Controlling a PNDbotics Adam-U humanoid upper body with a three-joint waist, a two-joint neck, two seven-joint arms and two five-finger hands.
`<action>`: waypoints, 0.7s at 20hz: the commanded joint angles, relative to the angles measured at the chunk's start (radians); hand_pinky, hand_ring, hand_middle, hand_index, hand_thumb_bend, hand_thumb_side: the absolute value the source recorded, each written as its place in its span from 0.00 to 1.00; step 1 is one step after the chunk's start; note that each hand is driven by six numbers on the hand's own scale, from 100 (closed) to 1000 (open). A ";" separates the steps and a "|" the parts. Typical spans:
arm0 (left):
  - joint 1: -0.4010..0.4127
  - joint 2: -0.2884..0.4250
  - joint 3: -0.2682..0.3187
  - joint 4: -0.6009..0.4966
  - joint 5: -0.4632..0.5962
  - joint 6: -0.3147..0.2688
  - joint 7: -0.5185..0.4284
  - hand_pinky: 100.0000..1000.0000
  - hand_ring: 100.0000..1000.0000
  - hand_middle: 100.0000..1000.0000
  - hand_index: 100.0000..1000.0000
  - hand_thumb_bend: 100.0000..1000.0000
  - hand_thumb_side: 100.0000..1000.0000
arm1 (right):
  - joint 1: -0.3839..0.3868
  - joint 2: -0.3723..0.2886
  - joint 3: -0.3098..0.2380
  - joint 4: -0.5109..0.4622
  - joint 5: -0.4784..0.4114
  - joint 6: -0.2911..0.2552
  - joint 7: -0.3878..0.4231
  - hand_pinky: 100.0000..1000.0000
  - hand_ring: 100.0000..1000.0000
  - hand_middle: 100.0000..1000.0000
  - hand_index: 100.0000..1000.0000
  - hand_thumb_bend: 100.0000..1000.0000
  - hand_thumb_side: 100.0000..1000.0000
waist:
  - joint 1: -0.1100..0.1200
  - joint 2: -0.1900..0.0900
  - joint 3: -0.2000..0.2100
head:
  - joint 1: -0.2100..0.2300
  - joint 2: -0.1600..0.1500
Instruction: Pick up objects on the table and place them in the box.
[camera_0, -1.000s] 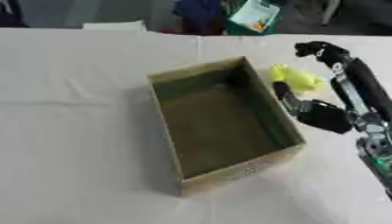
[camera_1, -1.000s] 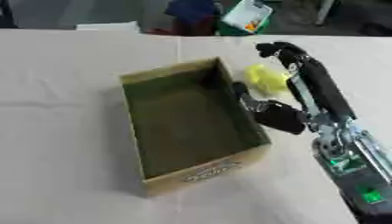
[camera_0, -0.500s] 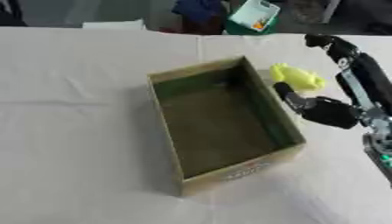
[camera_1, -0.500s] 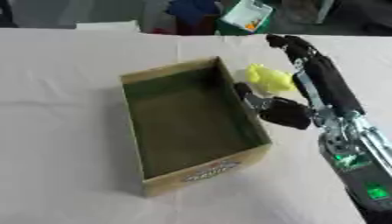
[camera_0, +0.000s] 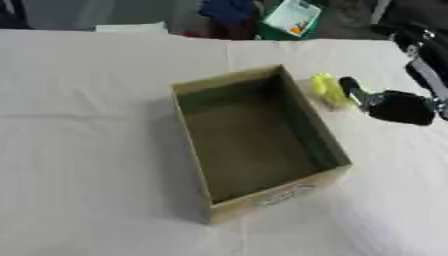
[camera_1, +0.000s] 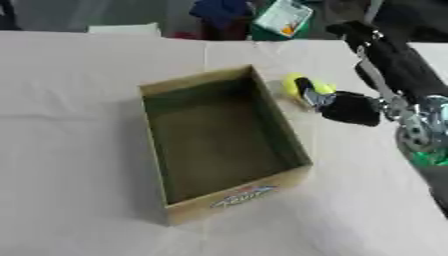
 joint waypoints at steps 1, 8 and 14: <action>-0.001 0.014 -0.005 -0.020 -0.001 0.001 -0.005 0.31 0.39 0.48 0.62 0.00 0.53 | -0.028 -0.077 0.013 -0.015 -0.005 0.031 0.084 0.86 1.00 0.91 0.97 0.32 0.51 | 0.001 -0.019 0.005 | -0.008 -0.003; -0.001 0.010 -0.008 -0.020 -0.003 0.003 -0.012 0.31 0.39 0.48 0.62 0.00 0.52 | -0.103 -0.096 0.062 0.041 -0.013 0.104 0.259 0.85 0.99 0.92 0.99 0.52 0.36 | 0.000 -0.015 0.013 | -0.018 -0.006; -0.001 0.008 -0.011 -0.020 -0.003 0.003 -0.020 0.31 0.39 0.48 0.61 0.00 0.50 | -0.175 -0.087 0.118 0.193 -0.004 0.093 0.298 0.85 0.97 0.91 0.99 0.42 0.32 | 0.000 -0.013 0.020 | -0.026 -0.009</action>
